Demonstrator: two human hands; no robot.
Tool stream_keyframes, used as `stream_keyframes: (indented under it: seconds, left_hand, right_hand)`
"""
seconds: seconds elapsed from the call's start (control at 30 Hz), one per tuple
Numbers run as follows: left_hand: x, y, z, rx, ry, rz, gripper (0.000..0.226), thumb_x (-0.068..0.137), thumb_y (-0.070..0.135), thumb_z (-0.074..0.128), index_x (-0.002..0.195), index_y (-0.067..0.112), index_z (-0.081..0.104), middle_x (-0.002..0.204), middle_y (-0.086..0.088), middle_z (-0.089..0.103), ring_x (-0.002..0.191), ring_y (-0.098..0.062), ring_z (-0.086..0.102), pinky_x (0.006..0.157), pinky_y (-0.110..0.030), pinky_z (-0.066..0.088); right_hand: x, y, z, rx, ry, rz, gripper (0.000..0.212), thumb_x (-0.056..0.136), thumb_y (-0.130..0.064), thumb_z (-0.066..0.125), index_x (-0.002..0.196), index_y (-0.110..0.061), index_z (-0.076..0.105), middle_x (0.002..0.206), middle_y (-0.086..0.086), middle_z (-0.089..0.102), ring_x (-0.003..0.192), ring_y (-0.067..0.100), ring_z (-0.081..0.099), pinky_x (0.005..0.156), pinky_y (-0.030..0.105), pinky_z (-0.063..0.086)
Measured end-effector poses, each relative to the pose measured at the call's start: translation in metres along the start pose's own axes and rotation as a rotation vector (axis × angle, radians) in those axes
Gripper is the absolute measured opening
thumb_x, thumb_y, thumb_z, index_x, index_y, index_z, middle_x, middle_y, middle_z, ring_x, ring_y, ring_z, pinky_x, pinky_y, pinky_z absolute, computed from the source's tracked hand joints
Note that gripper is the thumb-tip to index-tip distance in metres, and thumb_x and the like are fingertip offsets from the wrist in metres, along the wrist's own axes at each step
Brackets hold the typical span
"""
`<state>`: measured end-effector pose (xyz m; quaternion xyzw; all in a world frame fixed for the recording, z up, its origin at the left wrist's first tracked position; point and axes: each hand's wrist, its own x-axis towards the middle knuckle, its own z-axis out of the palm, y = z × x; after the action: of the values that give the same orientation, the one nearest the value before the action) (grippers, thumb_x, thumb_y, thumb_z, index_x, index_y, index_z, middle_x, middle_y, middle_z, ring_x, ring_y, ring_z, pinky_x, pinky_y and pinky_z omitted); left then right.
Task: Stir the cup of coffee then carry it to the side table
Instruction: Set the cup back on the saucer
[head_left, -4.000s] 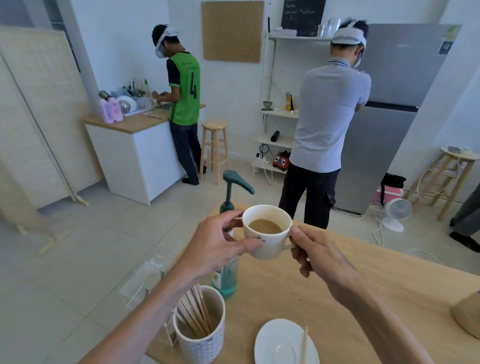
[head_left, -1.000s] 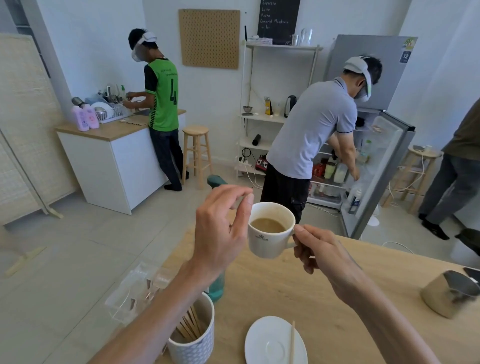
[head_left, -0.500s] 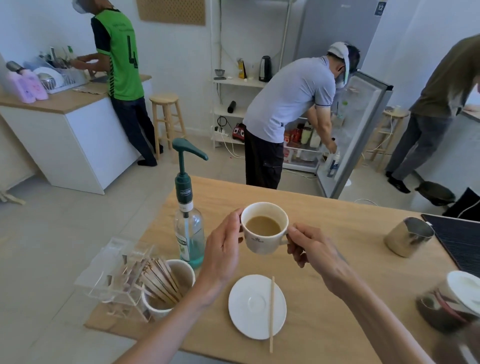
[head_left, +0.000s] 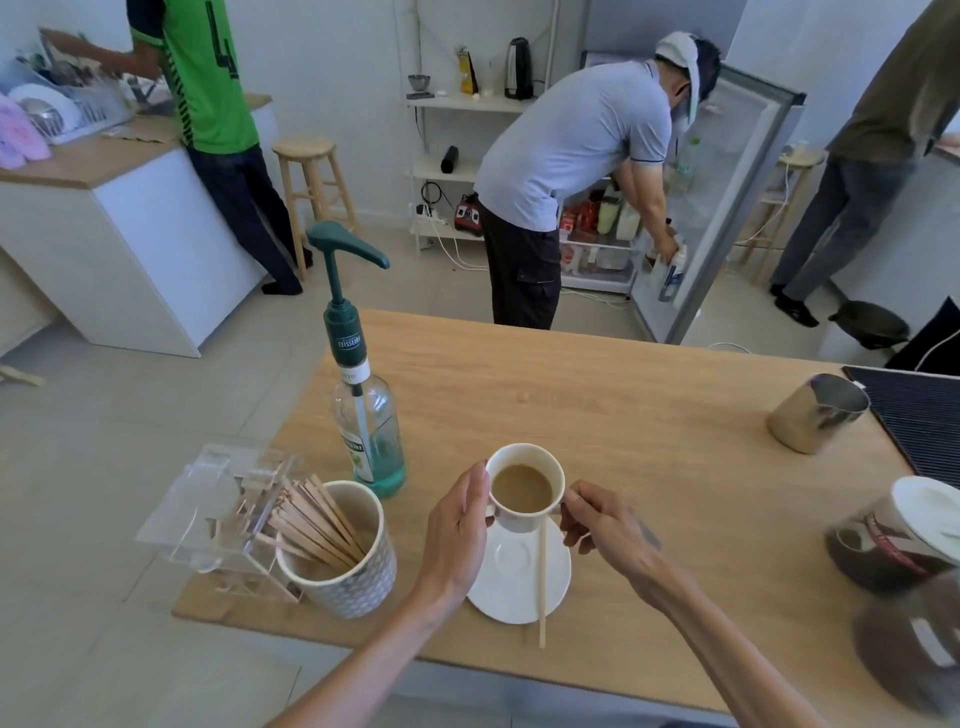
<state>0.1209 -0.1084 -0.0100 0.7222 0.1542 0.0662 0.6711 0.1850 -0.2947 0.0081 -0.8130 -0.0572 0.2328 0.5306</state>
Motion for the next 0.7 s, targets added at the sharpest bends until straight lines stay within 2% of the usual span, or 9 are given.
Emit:
stream_keyframes:
  seconds: [0.07, 0.1, 0.2, 0.3, 0.33, 0.4, 0.5, 0.6, 0.7]
  left_hand:
    - [-0.003, -0.010, 0.000, 0.049, -0.013, -0.025, 0.068, 0.098, 0.074, 0.032, 0.110, 0.016, 0.066, 0.109, -0.019, 0.068, 0.106, -0.032, 0.065, 0.098, -0.060, 0.053]
    - [-0.004, -0.013, 0.000, 0.059, -0.015, -0.041, 0.064, 0.099, 0.071, 0.032, 0.109, 0.018, 0.066, 0.107, -0.017, 0.069, 0.104, -0.029, 0.066, 0.098, -0.059, 0.053]
    - [-0.008, -0.023, 0.000, 0.082, -0.026, -0.066, 0.063, 0.095, 0.078, 0.033, 0.104, 0.025, 0.066, 0.101, -0.012, 0.068, 0.094, -0.009, 0.061, 0.096, -0.059, 0.053]
    - [-0.013, -0.032, -0.002, 0.095, -0.042, -0.104, 0.037, 0.096, 0.074, 0.037, 0.096, 0.052, 0.066, 0.097, 0.003, 0.068, 0.093, -0.007, 0.060, 0.094, -0.057, 0.055]
    - [-0.014, -0.035, -0.002, 0.086, -0.046, -0.110, 0.032, 0.097, 0.070, 0.038, 0.096, 0.055, 0.066, 0.099, 0.005, 0.070, 0.095, -0.009, 0.063, 0.094, -0.055, 0.056]
    - [-0.017, -0.037, -0.004, 0.060, -0.057, -0.128, 0.034, 0.098, 0.067, 0.040, 0.108, 0.052, 0.069, 0.108, 0.010, 0.074, 0.106, -0.007, 0.067, 0.093, -0.046, 0.060]
    - [-0.020, -0.043, -0.006, 0.049, -0.055, -0.140, 0.057, 0.096, 0.069, 0.042, 0.135, 0.033, 0.066, 0.124, 0.016, 0.072, 0.117, 0.004, 0.064, 0.093, -0.032, 0.062]
    - [-0.021, -0.049, -0.008, 0.069, -0.044, -0.156, 0.062, 0.097, 0.065, 0.044, 0.143, 0.026, 0.062, 0.131, 0.015, 0.070, 0.115, 0.010, 0.063, 0.094, -0.030, 0.063]
    - [-0.025, -0.048, -0.010, 0.092, -0.054, -0.167, 0.059, 0.099, 0.063, 0.045, 0.143, 0.028, 0.061, 0.129, 0.017, 0.069, 0.112, 0.011, 0.063, 0.095, -0.033, 0.063]
  right_hand:
    - [0.001, 0.011, 0.004, -0.015, -0.015, 0.025, 0.033, 0.102, -0.023, 0.045, 0.073, -0.023, 0.059, 0.075, -0.002, 0.064, 0.069, 0.013, 0.063, 0.063, 0.028, 0.047]
    - [0.001, 0.016, 0.006, -0.020, -0.019, 0.036, 0.033, 0.102, -0.023, 0.045, 0.073, -0.023, 0.059, 0.075, -0.002, 0.064, 0.070, 0.013, 0.064, 0.063, 0.028, 0.047]
    - [0.002, 0.028, 0.010, -0.032, -0.028, 0.064, 0.032, 0.103, -0.022, 0.045, 0.075, -0.021, 0.059, 0.077, -0.002, 0.065, 0.070, 0.012, 0.064, 0.062, 0.025, 0.047]
    - [0.003, 0.037, 0.015, -0.054, -0.042, 0.081, 0.031, 0.103, -0.021, 0.045, 0.075, -0.020, 0.060, 0.077, -0.002, 0.066, 0.070, 0.011, 0.064, 0.062, 0.024, 0.048]
    - [0.003, 0.039, 0.016, -0.058, -0.045, 0.086, 0.031, 0.103, -0.021, 0.045, 0.075, -0.020, 0.060, 0.077, -0.001, 0.066, 0.070, 0.011, 0.064, 0.061, 0.024, 0.047]
    - [0.003, 0.045, 0.019, -0.065, -0.047, 0.093, 0.031, 0.103, -0.021, 0.045, 0.075, -0.019, 0.061, 0.076, -0.001, 0.067, 0.069, 0.010, 0.064, 0.061, 0.024, 0.047]
    - [0.003, 0.051, 0.022, -0.080, -0.047, 0.102, 0.031, 0.103, -0.021, 0.046, 0.075, -0.018, 0.061, 0.076, -0.001, 0.067, 0.068, 0.008, 0.065, 0.059, 0.022, 0.048]
    - [0.003, 0.055, 0.025, -0.092, -0.049, 0.104, 0.031, 0.102, -0.020, 0.046, 0.076, -0.017, 0.061, 0.075, -0.001, 0.068, 0.066, 0.007, 0.065, 0.059, 0.022, 0.048]
    - [0.002, 0.058, 0.026, -0.100, -0.051, 0.107, 0.030, 0.103, -0.020, 0.046, 0.077, -0.016, 0.061, 0.077, 0.000, 0.069, 0.066, 0.007, 0.065, 0.058, 0.022, 0.048]
